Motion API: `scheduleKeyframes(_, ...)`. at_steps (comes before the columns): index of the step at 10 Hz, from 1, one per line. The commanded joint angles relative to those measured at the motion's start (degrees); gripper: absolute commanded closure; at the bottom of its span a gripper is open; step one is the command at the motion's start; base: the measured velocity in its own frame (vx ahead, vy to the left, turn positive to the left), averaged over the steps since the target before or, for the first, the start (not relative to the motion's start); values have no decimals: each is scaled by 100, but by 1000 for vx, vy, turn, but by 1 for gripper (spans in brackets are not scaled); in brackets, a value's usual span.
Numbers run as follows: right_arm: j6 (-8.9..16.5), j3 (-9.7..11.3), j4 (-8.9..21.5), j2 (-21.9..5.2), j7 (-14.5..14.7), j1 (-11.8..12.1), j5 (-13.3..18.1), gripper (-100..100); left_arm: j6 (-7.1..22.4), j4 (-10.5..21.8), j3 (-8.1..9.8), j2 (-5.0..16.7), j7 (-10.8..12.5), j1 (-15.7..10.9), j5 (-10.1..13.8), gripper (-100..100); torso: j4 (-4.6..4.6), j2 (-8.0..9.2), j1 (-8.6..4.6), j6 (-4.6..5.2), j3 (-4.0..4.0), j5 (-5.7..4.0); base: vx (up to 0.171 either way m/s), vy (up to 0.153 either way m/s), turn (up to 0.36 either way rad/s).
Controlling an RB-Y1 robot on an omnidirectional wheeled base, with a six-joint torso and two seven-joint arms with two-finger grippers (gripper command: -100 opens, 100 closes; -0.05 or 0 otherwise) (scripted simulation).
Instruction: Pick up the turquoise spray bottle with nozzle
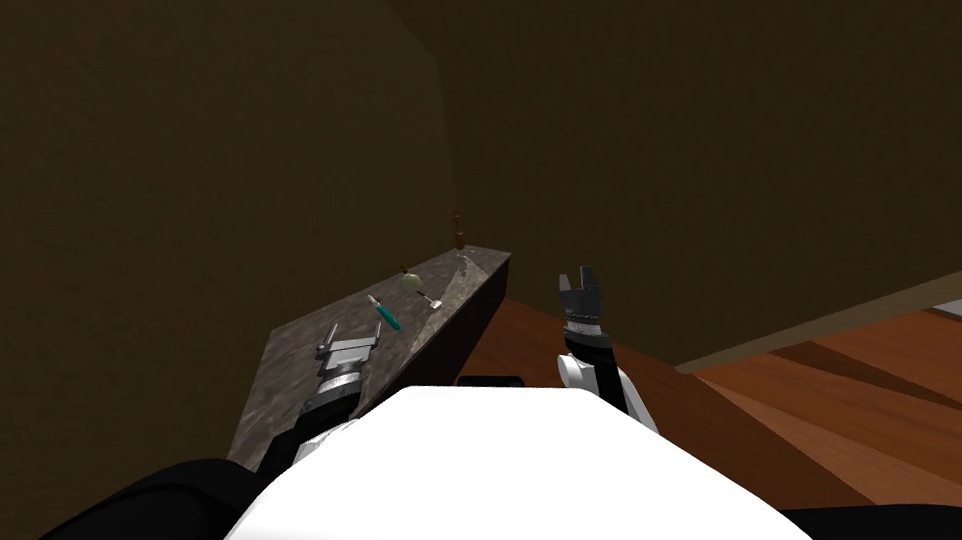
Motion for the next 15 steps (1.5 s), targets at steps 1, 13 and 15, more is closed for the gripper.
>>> scheduleKeyframes(1,0,0,0,0,0,0,0,0,68,107,157,-16,176,81,286,-100,0,0,0,0,0,0,64,-43,-146)
scheduleKeyframes(13,0,0,0,0,0,0,0,0,401,691,1041,-34,1065,515,1966,-100,0,-1,2,0,-1,0,79,-30,-70)
scheduleKeyframes(15,0,0,0,0,0,0,0,0,463,794,1185,-42,1192,566,2271,-100,-1,-2,0,0,-2,0,83,-27,-50)
